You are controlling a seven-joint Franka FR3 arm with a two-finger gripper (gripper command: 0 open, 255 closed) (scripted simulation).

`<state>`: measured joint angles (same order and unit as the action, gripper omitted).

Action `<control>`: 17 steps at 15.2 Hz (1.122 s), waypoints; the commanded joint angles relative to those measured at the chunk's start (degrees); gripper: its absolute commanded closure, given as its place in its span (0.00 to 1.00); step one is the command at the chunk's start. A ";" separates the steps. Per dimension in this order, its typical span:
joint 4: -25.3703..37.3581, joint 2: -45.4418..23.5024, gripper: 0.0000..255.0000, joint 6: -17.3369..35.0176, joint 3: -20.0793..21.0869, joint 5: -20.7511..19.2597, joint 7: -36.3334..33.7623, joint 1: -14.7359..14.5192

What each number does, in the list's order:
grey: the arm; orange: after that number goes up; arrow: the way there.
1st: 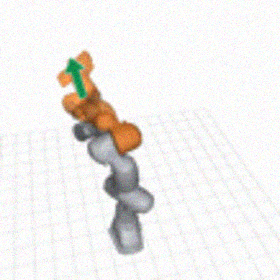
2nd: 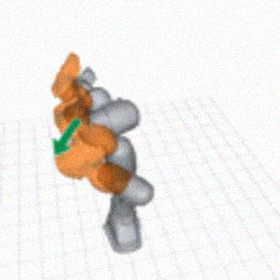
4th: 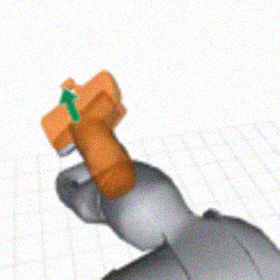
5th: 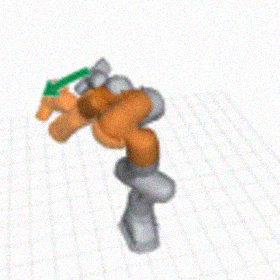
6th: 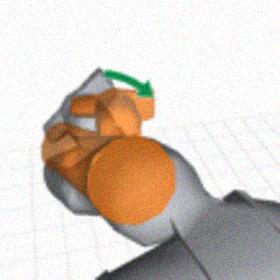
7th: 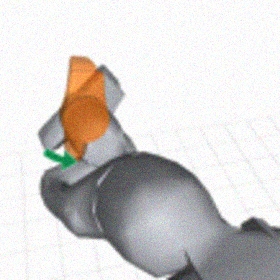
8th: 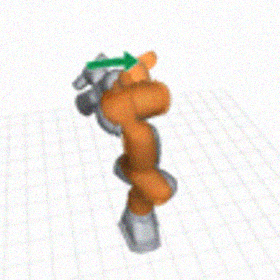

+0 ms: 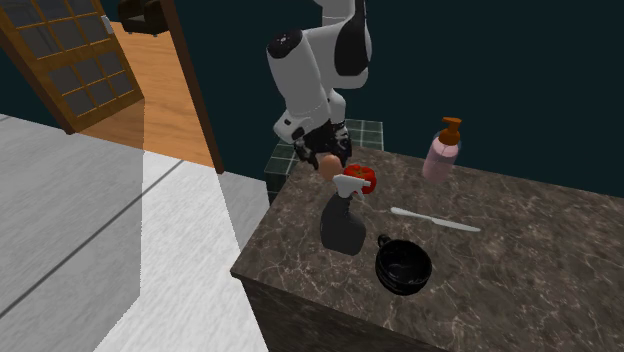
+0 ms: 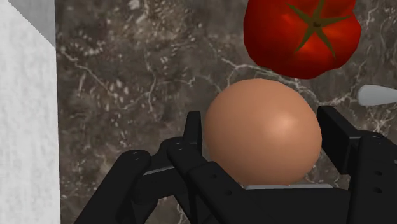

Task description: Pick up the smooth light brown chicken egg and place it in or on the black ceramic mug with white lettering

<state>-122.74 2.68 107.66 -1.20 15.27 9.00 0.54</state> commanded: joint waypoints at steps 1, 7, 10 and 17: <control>1.05 0.58 1.00 -1.61 -0.05 -0.17 -0.37 0.05; 4.17 1.95 1.00 -5.99 -0.14 -0.53 -1.42 0.14; 5.90 2.47 1.00 -8.19 -0.19 -0.67 -1.93 0.18; 11.15 1.61 1.00 -12.22 0.25 -0.58 -3.81 -0.24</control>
<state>-112.90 5.20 95.71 -1.24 14.54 5.80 0.57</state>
